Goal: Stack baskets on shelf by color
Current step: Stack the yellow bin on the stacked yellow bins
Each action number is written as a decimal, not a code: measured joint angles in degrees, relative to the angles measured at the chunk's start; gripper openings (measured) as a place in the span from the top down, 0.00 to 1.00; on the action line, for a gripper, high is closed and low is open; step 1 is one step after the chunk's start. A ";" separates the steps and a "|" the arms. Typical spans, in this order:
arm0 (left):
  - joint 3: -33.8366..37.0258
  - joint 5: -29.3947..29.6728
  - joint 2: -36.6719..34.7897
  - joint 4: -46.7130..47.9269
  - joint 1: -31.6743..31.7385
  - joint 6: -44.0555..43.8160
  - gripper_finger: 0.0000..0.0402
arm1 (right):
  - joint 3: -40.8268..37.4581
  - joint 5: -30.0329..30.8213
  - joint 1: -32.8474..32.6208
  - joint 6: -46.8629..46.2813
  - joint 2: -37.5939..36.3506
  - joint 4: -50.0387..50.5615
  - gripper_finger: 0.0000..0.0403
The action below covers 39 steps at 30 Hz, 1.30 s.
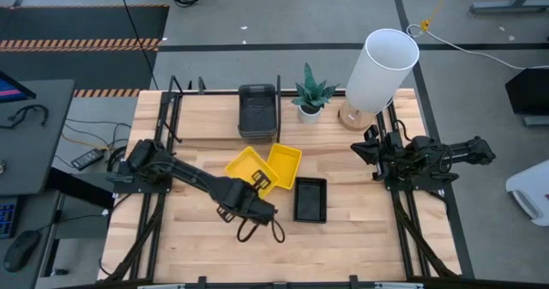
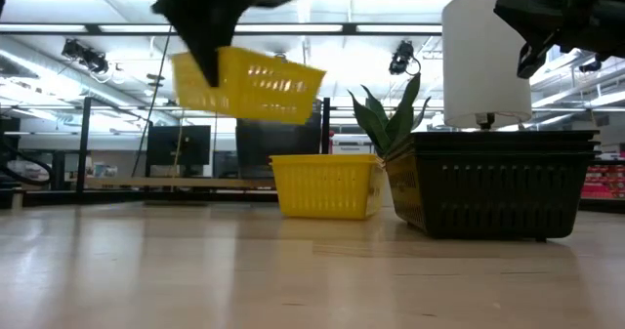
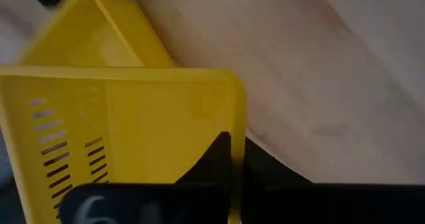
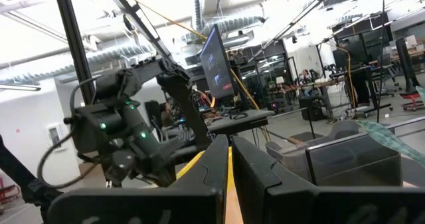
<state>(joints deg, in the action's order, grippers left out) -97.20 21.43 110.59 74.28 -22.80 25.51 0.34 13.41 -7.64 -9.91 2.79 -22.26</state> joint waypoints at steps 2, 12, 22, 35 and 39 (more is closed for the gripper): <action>-0.36 0.82 -0.02 -1.07 0.32 5.87 0.98 | 0.00 0.00 0.00 0.00 0.00 -0.02 0.93; -0.36 1.69 0.00 -5.35 3.43 36.53 0.98 | 0.00 0.00 0.01 0.00 0.00 -0.01 0.93; 0.23 1.47 0.03 -9.80 8.35 55.96 0.98 | 0.00 0.00 0.01 0.00 0.00 -0.01 0.93; 0.25 0.85 2.93 -12.47 11.46 74.89 0.98 | 0.00 -0.02 0.00 0.00 -0.02 -0.04 0.93; 0.26 0.12 4.04 -13.45 12.15 76.87 0.98 | 0.00 -0.03 0.00 0.00 0.02 -0.29 0.93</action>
<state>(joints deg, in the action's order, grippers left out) -96.93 21.54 114.63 60.82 -10.65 102.37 0.34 13.37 -7.64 -9.91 2.80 -22.55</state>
